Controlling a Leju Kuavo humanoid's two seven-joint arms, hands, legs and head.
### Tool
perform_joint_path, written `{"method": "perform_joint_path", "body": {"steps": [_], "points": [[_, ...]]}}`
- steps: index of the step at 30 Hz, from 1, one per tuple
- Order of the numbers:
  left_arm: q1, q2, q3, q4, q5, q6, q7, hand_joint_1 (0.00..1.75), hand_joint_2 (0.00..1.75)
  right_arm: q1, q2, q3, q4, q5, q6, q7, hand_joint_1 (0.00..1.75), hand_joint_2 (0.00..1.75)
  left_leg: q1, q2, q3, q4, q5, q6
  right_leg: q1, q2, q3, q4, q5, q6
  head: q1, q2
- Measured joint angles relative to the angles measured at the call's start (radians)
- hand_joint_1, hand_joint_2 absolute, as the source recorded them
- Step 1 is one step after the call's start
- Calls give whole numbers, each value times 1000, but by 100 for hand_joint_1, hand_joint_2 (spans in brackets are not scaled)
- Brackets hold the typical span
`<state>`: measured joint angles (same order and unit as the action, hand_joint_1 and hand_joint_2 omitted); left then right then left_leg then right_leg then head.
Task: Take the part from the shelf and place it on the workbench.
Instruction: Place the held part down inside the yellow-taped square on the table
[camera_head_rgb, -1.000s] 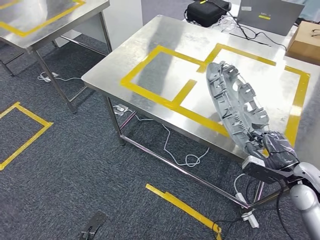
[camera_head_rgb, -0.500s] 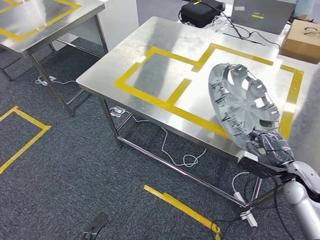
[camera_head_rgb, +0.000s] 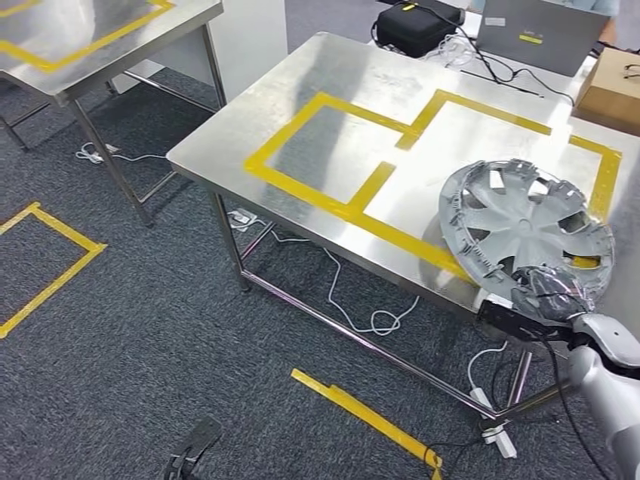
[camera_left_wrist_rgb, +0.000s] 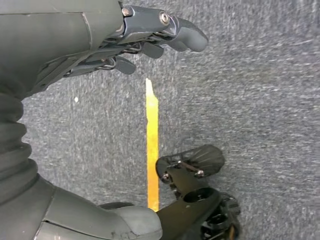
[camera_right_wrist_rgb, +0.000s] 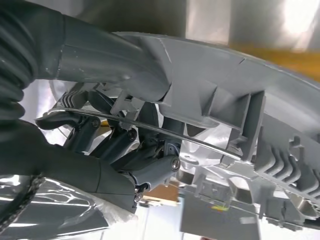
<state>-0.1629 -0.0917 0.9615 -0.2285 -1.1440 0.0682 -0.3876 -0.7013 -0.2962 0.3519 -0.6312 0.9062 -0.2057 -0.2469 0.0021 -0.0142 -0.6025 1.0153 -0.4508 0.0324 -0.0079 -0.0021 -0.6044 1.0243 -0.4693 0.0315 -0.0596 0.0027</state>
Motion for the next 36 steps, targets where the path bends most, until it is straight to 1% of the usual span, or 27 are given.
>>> {"method": "perform_joint_path", "body": {"steps": [1, 3, 5, 6, 8, 9, 10, 11, 12, 13, 15, 16, 17, 19, 20, 21, 22, 24, 25, 26, 27, 29, 30, 31, 34, 35, 36], "points": [[-2, 0, -2, 0, -2, 0, 0, 0, 175, -11, 4, 0, 23, 4, -13, -1, 175, 175, -1, -1, -1, 0, 1, -5, 2, 1, 13, -22, 1, -3, 0, 0], [-4, 1, -5, 0, -6, 0, 0, 0, 175, -27, 12, 1, 62, 11, -39, -7, 87, 87, 0, -1, -2, -1, 2, -16, 3, 3, 17, -28, 1, -11, -1, 0], [-7, 2, -9, 0, -8, 2, 1, 0, 175, -34, 22, 2, 87, 21, -65, -11, 0, 0, 1, 1, -9, 21, -15, -27, 0, 1, 23, -35, 6, -22, -2, 0], [-8, 2, -11, 0, -8, 4, 1, 0, 175, -35, 28, 1, 96, 28, -82, -12, 0, 0, 2, 2, -25, 59, -39, -33, -3, 0, 26, -38, 8, -27, -2, 0], [-9, 2, -15, 0, -8, 8, 2, 0, 175, -36, 41, 1, 111, 42, -114, -15, 0, 0, 5, 4, -80, 184, -101, -42, -4, -1, 27, -39, 7, -31, -4, 0], [-9, 2, -16, 0, -8, 10, 2, 0, 175, -36, 47, 1, 117, 48, -129, -19, 0, 0, 6, 5, -108, 245, -123, -45, -4, 0, 27, -39, 7, -31, -4, 0], [-8, 2, -17, 0, -6, 14, 3, 0, 175, -35, 53, 1, 123, 52, -142, -24, 0, 0, 7, 5, -124, 280, -128, -46, -4, 0, 27, -38, 7, -31, -4, 0], [-8, 2, -18, 0, -3, 21, 5, 0, 175, -34, 59, 0, 126, 56, -157, -32, 0, 0, 7, 5, -125, 279, -114, -46, -4, 2, 28, -37, 6, -31, -4, 0], [-8, 3, -18, 0, 0, 29, 7, 0, 175, -33, 65, -1, 128, 57, -174, -42, 0, 0, 8, 5, -105, 234, -83, -45, -4, 3, 29, -36, 5, -30, -4, 0], [-9, 3, -18, 0, 5, 38, 10, 0, 175, -32, 71, -3, 128, 58, -191, -52, 0, 0, 8, 5, -72, 163, -45, -43, -4, 4, 30, -35, 4, -28, -4, 0], [-12, 4, -17, 0, 9, 49, 14, 0, 87, -31, 83, -8, 127, 58, -217, -65, 0, 0, 6, 5, -15, 40, -2, -37, 0, 6, 28, -31, 1, -20, -4, 0], [-12, 4, -17, 0, 10, 52, 15, 0, 44, -31, 87, -10, 127, 58, -223, -67, 0, 0, 5, 5, -3, 11, 2, -33, 2, 6, 26, -30, 0, -16, -4, 0], [-13, 3, -17, 0, 10, 53, 17, 0, 0, -30, 91, -13, 127, 59, -226, -69, 0, 0, 3, 4, -1, 5, -2, -29, 3, 6, 25, -30, 0, -11, -3, 0], [-12, 2, -17, 0, 13, 58, 18, 0, 0, -26, 97, -19, 119, 58, -235, -83, 0, 0, 3, 4, -2, 1, 2, -16, 0, 6, 22, -29, -3, -2, -3, 0], [-12, 2, -17, 0, 16, 63, 17, 0, 0, -24, 99, -23, 111, 57, -243, -93, 0, 0, 4, 5, -1, -2, 4, -9, -1, 5, 13, -16, -15, 3, -2, 0], [-14, 2, -16, 0, 20, 71, 17, 0, 0, -21, 102, -27, 99, 56, -253, -104, 0, 0, 6, 5, -1, -4, 6, -3, -2, 5, -5, 19, -36, 6, -1, 0], [-15, 1, -16, 0, 23, 81, 17, 0, 0, -17, 105, -31, 83, 54, -262, -112, 0, 0, 7, 6, 0, -5, 7, 2, -3, 4, -34, 78, -67, 9, 0, 0], [-16, 1, -16, 0, 27, 103, 16, 0, 0, 0, 113, -36, 38, 48, -269, -121, 0, 0, 6, 7, -1, -5, 7, 6, -3, 4, -104, 221, -125, 12, 0, 0], [-16, 0, -15, 0, 30, 114, 16, 0, 0, 15, 117, -39, 5, 42, -269, -122, 0, 0, 6, 7, -1, -5, 7, 6, -3, 4, -127, 265, -133, 12, 0, 0], [-16, 0, -15, 0, 33, 123, 16, 0, 0, 31, 121, -41, -33, 34, -266, -124, 0, 0, 6, 6, -1, -4, 6, 6, -3, 4, -131, 269, -122, 12, 1, 0], [-16, -1, -14, 0, 38, 130, 16, 0, 0, 47, 124, -44, -77, 20, -261, -125, 0, 0, 6, 6, 0, -4, 5, 5, -3, 3, -115, 231, -93, 10, 1, 0], [-16, -2, -10, 0, 50, 140, 14, 0, 0, 76, 130, -51, -174, -28, -244, -129, 0, 0, 5, 5, 3, -3, 3, 1, -3, 1, -48, 89, -22, 4, 1, 0], [-16, -1, -6, 0, 57, 142, 13, 0, 0, 91, 133, -57, -225, -65, -231, -133, 0, 0, 3, 5, 3, -1, 1, -2, -1, 1, -16, 28, -4, 1, 1, 0], [-14, -1, 0, 0, 66, 144, 13, 0, 0, 111, 135, -64, -283, -110, -214, -138, 0, 0, 2, 4, 2, 0, 0, -6, 0, 1, 4, -9, 3, -2, 0, 0], [-3, 1, 17, 0, 87, 150, 12, 0, 0, 183, 139, -90, -459, -232, -168, -154, 0, 0, 0, 3, 1, 1, -3, -22, 1, 2, 18, -26, -2, -13, -2, 0], [1, 2, 22, 0, 93, 152, 13, 0, 0, 205, 139, -99, -509, -260, -157, -159, 0, 0, 1, 4, -2, 11, -14, -28, -1, 1, 20, -27, -1, -19, -3, 0], [4, 2, 28, 0, 99, 153, 14, 0, 0, 224, 139, -108, -561, -289, -147, -166, 0, 0, 1, 5, -12, 39, -34, -33, -3, 1, 22, -29, 0, -25, -6, 0]]}}
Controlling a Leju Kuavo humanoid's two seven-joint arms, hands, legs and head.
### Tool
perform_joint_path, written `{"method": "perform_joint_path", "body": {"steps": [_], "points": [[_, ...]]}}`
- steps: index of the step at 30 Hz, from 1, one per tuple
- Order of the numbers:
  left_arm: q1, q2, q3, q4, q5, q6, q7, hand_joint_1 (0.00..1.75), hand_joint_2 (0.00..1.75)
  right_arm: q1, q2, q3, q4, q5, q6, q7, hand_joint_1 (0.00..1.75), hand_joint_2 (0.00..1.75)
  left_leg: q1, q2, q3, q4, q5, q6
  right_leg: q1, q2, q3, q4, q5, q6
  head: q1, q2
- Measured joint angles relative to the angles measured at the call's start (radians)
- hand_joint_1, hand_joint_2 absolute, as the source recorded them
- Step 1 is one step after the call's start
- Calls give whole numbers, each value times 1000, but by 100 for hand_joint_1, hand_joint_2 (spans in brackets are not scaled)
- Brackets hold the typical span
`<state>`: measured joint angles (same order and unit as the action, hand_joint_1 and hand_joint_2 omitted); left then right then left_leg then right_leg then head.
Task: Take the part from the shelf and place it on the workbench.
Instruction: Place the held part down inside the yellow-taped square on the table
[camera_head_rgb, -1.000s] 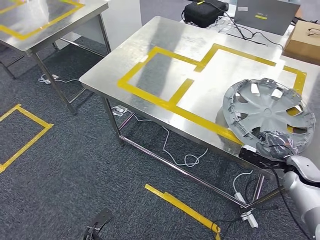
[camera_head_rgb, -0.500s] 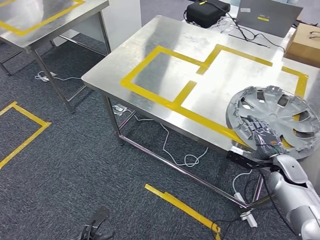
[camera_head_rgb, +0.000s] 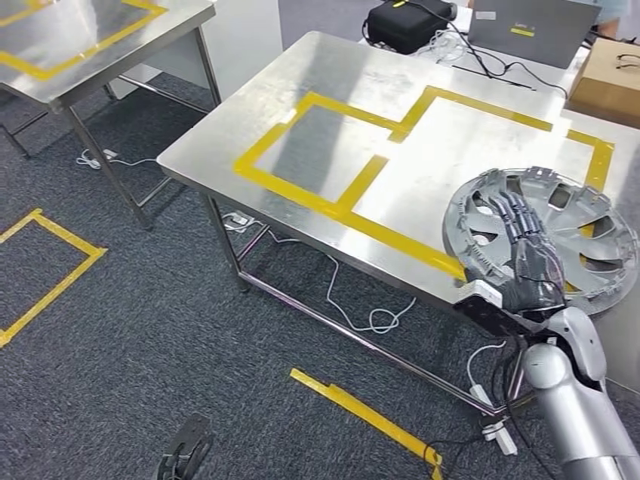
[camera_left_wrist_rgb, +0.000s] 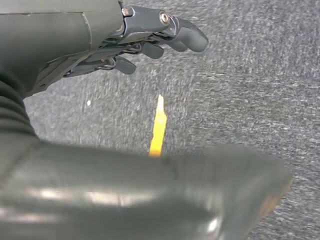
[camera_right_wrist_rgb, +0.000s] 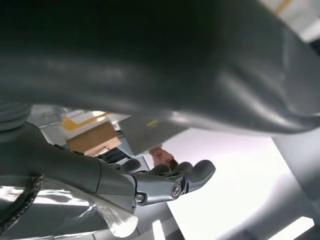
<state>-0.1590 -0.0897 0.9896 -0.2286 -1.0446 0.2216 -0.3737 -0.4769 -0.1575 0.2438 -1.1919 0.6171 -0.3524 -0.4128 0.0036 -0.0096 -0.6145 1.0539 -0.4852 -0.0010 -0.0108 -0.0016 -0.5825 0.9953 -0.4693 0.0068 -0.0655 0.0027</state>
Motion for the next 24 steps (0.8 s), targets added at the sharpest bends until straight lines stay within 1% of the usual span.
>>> {"method": "perform_joint_path", "body": {"steps": [1, 3, 4, 5, 6, 8, 9, 10, 11, 12, 13, 14, 15, 16, 18, 19, 20, 21, 22, 23, 24], "points": [[3, 0, 6, 0, 7, 1, 2, 0, 0, 19, 0, -10, -49, -29, 10, -8, 0, 0, 2, 1, -21, 50, -31, -5, -1, -1, 2, -1, 1, -4, -2, 0], [10, 0, 18, 0, 18, 2, 6, 0, 87, 60, 0, -33, -140, -88, 30, -23, 0, 0, 4, 2, -78, 188, -99, -11, -1, -2, 2, 0, 0, -8, -6, 0], [15, 0, 24, 0, 23, 3, 7, 0, 131, 84, 0, -45, -182, -115, 40, -30, 0, 0, 5, 2, -98, 239, -116, -12, 0, -1, 2, 0, -1, -8, -6, 0], [20, 0, 30, 0, 28, 3, 7, 0, 175, 106, 0, -56, -221, -139, 49, -36, 0, 0, 5, 2, -103, 254, -113, -12, 0, 0, 2, 0, -1, -8, -6, 0], [24, 0, 35, 0, 33, 3, 7, 0, 175, 128, 0, -67, -260, -162, 58, -41, 0, 0, 5, 2, -89, 227, -90, -10, 0, 1, 3, 1, -2, -8, -6, 0], [29, 1, 45, 0, 41, 3, 2, 0, 175, 166, 0, -92, -331, -206, 74, -52, 0, 0, 4, 2, -23, 91, -23, -4, 0, 3, 5, 2, -3, -5, -6, 0], [30, 1, 50, 0, 45, 3, -1, 0, 175, 183, 0, -105, -365, -226, 81, -57, 0, 0, 4, 2, 8, 26, -1, 0, 2, 3, 4, 4, -5, -2, -6, 0], [32, 1, 54, 0, 48, 3, -4, 0, 175, 199, 0, -117, -395, -242, 87, -61, 0, 0, 3, 1, 28, -16, 10, 3, 4, 3, 3, 5, -5, 2, -5, 0], [34, 1, 58, 0, 52, 3, -6, 0, 175, 215, -1, -129, -420, -253, 92, -64, 0, 0, 1, 1, 35, -32, 9, 6, 6, 3, 2, 6, -5, 6, -5, 0], [37, 1, 61, 0, 54, 3, -8, 0, 175, 231, -1, -139, -443, -260, 94, -67, 0, 0, 0, 0, 35, -35, 10, 9, 6, 3, 2, 5, -4, 11, -5, 0], [40, 0, 65, 0, 57, 3, -10, 0, 175, 248, -1, -147, -465, -264, 95, -69, 0, 0, 0, 1, 34, -37, 12, 15, 5, 4, 2, 4, -4, 16, -5, 0], [43, 0, 69, 0, 59, 3, -12, 0, 175, 264, -1, -154, -485, -266, 95, -72, 0, 0, 1, 2, 35, -40, 16, 22, 4, 4, -3, 9, -11, 21, -5, 0], [44, 0, 72, 0, 61, 3, -14, 0, 175, 277, -1, -162, -503, -268, 96, -74, 0, 0, 3, 3, 34, -44, 20, 30, 3, 4, -13, 29, -29, 25, -2, 0], [45, 0, 75, 0, 63, 3, -16, 0, 175, 288, -1, -168, -517, -269, 96, -75, 0, 0, 5, 4, 33, -47, 24, 36, 2, 4, -33, 73, -58, 29, 0, 0], [47, 0, 78, 0, 65, 3, -19, 0, 175, 308, -1, -178, -538, -270, 96, -75, 0, 0, 4, 5, 27, -47, 28, 41, 0, 3, -91, 208, -130, 35, 3, 0], [48, 0, 80, 0, 66, 3, -19, 0, 175, 319, -1, -182, -545, -272, 96, -75, 0, 0, 3, 6, 24, -47, 30, 42, -1, 3, -114, 267, -152, 37, 4, 0], [50, -1, 81, 0, 67, 3, -20, 0, 175, 330, -1, -185, -551, -275, 96, -75, 0, 0, 2, 6, 22, -46, 32, 43, 0, 3, -122, 293, -157, 37, 4, 0], [51, -1, 83, 0, 69, 3, -20, 0, 175, 341, -1, -188, -558, -283, 97, -75, 0, 0, 2, 7, 21, -46, 33, 42, 0, 3, -108, 277, -142, 36, 4, 0], [51, -2, 85, 0, 70, 3, -20, 0, 175, 351, -1, -192, -565, -294, 99, -74, 0, 0, 2, 6, 21, -46, 35, 40, 0, 3, -74, 222, -113, 34, 4, 0], [51, -2, 87, 0, 70, 3, -19, 0, 175, 360, 0, -196, -573, -309, 103, -73, 0, 0, 2, 6, 21, -46, 36, 39, 0, 2, -28, 144, -82, 30, 4, 0], [51, -3, 89, 0, 71, 3, -19, 0, 175, 369, 0, -200, -581, -327, 106, -72, 0, 0, 0, 6, 20, -45, 37, 35, 2, 1, 13, 71, -60, 26, 4, 0]]}}
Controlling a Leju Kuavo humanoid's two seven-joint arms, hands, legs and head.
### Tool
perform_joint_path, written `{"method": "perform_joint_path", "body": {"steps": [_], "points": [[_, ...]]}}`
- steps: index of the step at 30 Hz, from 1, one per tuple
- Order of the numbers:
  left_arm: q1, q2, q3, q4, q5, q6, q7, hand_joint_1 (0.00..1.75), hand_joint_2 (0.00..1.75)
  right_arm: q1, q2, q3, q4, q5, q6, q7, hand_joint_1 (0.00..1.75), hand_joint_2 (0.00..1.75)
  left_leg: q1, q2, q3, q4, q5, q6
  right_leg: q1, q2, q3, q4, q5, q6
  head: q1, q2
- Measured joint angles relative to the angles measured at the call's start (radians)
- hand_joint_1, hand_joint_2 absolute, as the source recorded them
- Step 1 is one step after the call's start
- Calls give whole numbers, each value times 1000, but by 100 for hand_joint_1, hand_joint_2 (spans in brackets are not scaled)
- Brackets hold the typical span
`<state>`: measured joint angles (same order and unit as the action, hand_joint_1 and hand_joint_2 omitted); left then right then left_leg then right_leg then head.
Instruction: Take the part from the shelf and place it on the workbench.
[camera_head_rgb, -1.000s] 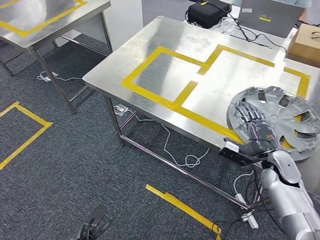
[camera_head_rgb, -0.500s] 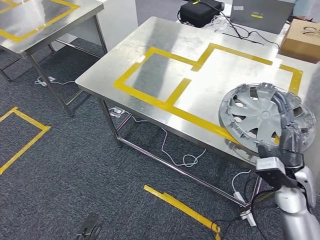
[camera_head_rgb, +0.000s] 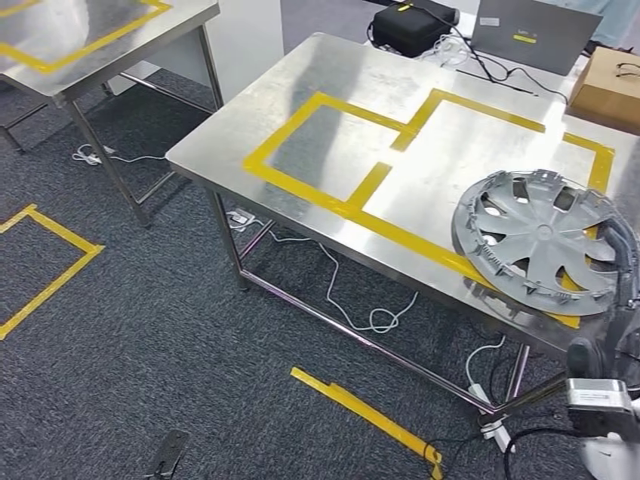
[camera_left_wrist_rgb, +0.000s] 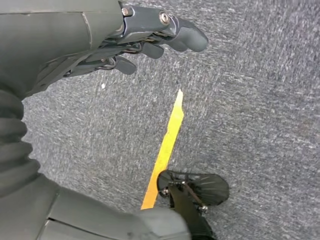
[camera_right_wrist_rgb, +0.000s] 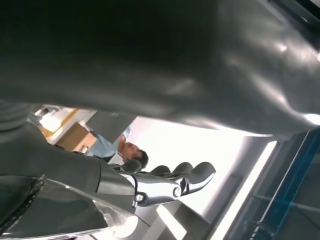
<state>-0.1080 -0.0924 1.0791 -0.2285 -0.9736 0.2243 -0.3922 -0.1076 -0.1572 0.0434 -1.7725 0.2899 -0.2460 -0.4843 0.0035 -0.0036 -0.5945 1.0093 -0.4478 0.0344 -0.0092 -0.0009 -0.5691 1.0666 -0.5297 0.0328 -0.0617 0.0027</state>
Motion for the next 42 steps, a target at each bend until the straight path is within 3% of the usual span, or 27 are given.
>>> {"method": "perform_joint_path", "body": {"steps": [2, 5, 7, 9, 11, 12, 13, 15, 17, 21, 24, 27, 28, 29, 31, 33, 36, 37, 39, 41, 42], "points": [[1, 0, 5, 0, 0, 0, 5, 0, 175, 21, 4, -13, -12, -40, 8, 7, 0, 0, -3, 0, -4, 2, 4, -10, 4, -1, 43, -77, 16, -8, -1, 0], [3, 1, 12, 0, 0, 1, 15, 0, 175, 55, 12, -36, -17, -92, 13, 29, 0, 0, -1, -1, -9, 5, 6, -26, 4, -1, 43, -83, 25, -20, -1, 0], [4, 1, 14, 0, -2, 3, 19, 0, 175, 68, 19, -53, -16, -118, 14, 37, 0, 0, 0, -1, -28, 59, -38, -36, -1, -3, 39, -88, 35, -31, -4, 0], [5, 0, 14, 0, -4, 4, 22, 0, 175, 78, 25, -70, -14, -136, 13, 39, 0, 0, 3, 0, -74, 187, -118, -44, -2, -5, 31, -88, 41, -38, -7, 0], [6, 0, 14, 0, -6, 5, 25, 0, 175, 90, 30, -85, -12, -148, 12, 43, 0, 0, 5, 0, -104, 287, -161, -48, -1, -5, 23, -86, 46, -38, -7, 0], [7, 0, 14, 0, -7, 6, 26, 0, 175, 95, 32, -92, -11, -151, 11, 46, 0, 0, 5, 0, -94, 285, -154, -48, 0, -5, 19, -85, 48, -37, -7, 0], [8, 0, 14, 0, -8, 7, 26, 0, 175, 99, 34, -98, -11, -154, 10, 49, 0, 0, 5, 0, -65, 240, -129, -46, 0, -4, 17, -83, 50, -36, -7, 0], [7, 0, 14, 0, -8, 7, 26, 0, 175, 103, 37, -108, -11, -156, 9, 51, 0, 0, 3, -1, 20, 93, -72, -37, 1, -3, 13, -79, 52, -32, -7, 0], [6, 1, 14, 0, -8, 7, 26, 0, 175, 105, 39, -113, -11, -157, 8, 52, 0, 0, 1, -1, 68, 7, -54, -30, 4, -3, 11, -76, 52, -29, -6, 0], [5, 1, 14, 0, -8, 7, 26, 0, 175, 106, 39, -114, -11, -157, 8, 52, 0, 0, 0, -1, 72, -1, -58, -29, 6, -3, 10, -75, 52, -28, -6, 0], [5, 0, 14, 0, -10, 8, 27, 0, 175, 109, 40, -120, -10, -169, 6, 64, 0, 0, -1, -1, 64, -7, -50, -23, 5, -3, 3, -74, 59, -16, -6, 0], [6, -3, 14, 0, -19, 12, 29, 0, 175, 124, 48, -150, -6, -220, -14, 85, 0, 0, 1, 3, 35, -17, -19, 1, -1, -1, -99, 154, -63, 11, 0, 0], [6, -4, 14, 0, -22, 14, 30, 0, 175, 129, 53, -160, -5, -232, -27, 87, 0, 0, 2, 4, 25, -18, -10, 4, -3, 0, -121, 216, -95, 15, 2, 0], [7, -5, 14, 0, -23, 14, 31, 0, 175, 131, 58, -164, -4, -236, -41, 87, 0, 0, 2, 4, 23, -18, -7, 2, -3, -1, -98, 184, -75, 15, 2, 0], [6, -6, 14, 0, -25, 16, 32, 0, 175, 132, 68, -171, -5, -239, -73, 87, 0, 0, 1, 4, 20, -17, -3, -4, -3, -1, -10, 37, -17, 11, 2, 0], [5, -6, 14, 0, -28, 17, 32, 0, 175, 132, 79, -175, -6, -239, -103, 87, 0, 0, -3, 4, 16, -14, 2, -13, -2, -1, 53, -72, 12, 3, 1, 0], [5, -5, 14, 0, -33, 19, 32, 0, 175, 138, 94, -183, -6, -240, -135, 87, 0, 0, -5, 3, 7, -10, 11, -30, -1, 1, 57, -87, 20, -14, -1, 0], [5, -5, 14, 0, -34, 19, 32, 0, 175, 138, 100, -187, -7, -239, -150, 86, 0, 0, -4, 3, 3, 0, 1, -35, -2, 0, 54, -87, 24, -20, -2, 0], [5, -4, 14, 0, -37, 21, 32, 0, 175, 138, 112, -192, -8, -233, -184, 84, 0, 0, -2, 2, -24, 72, -56, -44, -4, -3, 47, -90, 34, -34, -5, 0], [5, -5, 14, 0, -40, 21, 33, 0, 175, 137, 123, -197, -9, -227, -207, 84, 0, 0, -1, 2, -71, 207, -136, -51, -1, -5, 35, -88, 43, -41, -8, 0], [5, -6, 14, 0, -41, 21, 34, 0, 175, 138, 128, -200, -9, -225, -214, 84, 0, 0, 0, 2, -86, 260, -160, -52, 2, -5, 27, -86, 47, -43, -8, 0]]}}
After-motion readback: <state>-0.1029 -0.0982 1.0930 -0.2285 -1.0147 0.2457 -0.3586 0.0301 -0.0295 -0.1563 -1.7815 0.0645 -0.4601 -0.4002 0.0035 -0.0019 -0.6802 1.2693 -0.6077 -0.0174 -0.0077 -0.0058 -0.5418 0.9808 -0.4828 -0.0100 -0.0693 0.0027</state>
